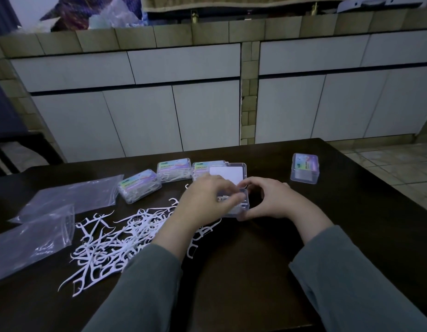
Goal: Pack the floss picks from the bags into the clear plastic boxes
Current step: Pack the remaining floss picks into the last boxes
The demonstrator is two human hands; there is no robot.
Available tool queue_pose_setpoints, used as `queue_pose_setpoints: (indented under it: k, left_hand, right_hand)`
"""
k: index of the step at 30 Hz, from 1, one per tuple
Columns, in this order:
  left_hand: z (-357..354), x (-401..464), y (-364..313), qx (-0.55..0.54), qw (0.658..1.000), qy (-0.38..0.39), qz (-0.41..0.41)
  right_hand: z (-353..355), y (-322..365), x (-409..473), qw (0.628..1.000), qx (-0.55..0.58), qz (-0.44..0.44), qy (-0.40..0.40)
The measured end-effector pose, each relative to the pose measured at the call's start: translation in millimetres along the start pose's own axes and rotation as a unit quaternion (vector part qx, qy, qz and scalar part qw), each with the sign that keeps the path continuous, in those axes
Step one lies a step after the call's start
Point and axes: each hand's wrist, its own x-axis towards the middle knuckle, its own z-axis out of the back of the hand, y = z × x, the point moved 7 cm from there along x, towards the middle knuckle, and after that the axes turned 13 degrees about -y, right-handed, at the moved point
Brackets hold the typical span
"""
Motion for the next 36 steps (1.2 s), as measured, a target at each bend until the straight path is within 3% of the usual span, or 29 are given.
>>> queue_pose_setpoints:
  k: [2, 7, 12, 13, 19, 22, 26, 36]
  left_hand:
    - [-10.6, -1.8, -3.5, 0.003, 0.999, 0.044, -0.011]
    - [5.4, -0.8, 17.6, 0.021, 0.998, 0.055, 0.016]
    - [30.5, 1.2, 31.5, 0.061, 0.992, -0.105, 0.030]
    - [29.4, 1.6, 29.6, 0.071, 0.991, -0.108, 0.023]
    - [-10.1, -0.3, 13.3, 0.021, 0.997, 0.065, 0.031]
    - [-5.7, -0.7, 17.6, -0.021, 0.996, 0.054, 0.065]
    - [21.7, 1.0, 32.4, 0.038, 0.997, -0.018, 0.065]
    - [13.5, -2.0, 39.6, 0.108, 0.979, 0.072, 0.156]
  right_hand:
    - [0.5, 0.2, -0.3, 1.000, 0.008, 0.000, 0.001]
    - [0.2, -2.0, -0.4, 1.000, -0.002, -0.009, -0.009]
    - [-1.3, -4.4, 1.0, 1.000, -0.002, -0.017, -0.011]
    - [-1.0, -3.9, 0.7, 1.000, -0.003, -0.016, -0.011]
    - [1.6, 0.6, -2.7, 1.000, 0.009, 0.000, -0.002]
    - [1.4, 0.7, -3.1, 1.000, 0.013, 0.001, -0.001]
    - [1.0, -1.1, -2.2, 1.000, 0.007, -0.011, -0.007]
    - [-2.4, -3.6, -0.2, 1.000, 0.016, -0.018, -0.003]
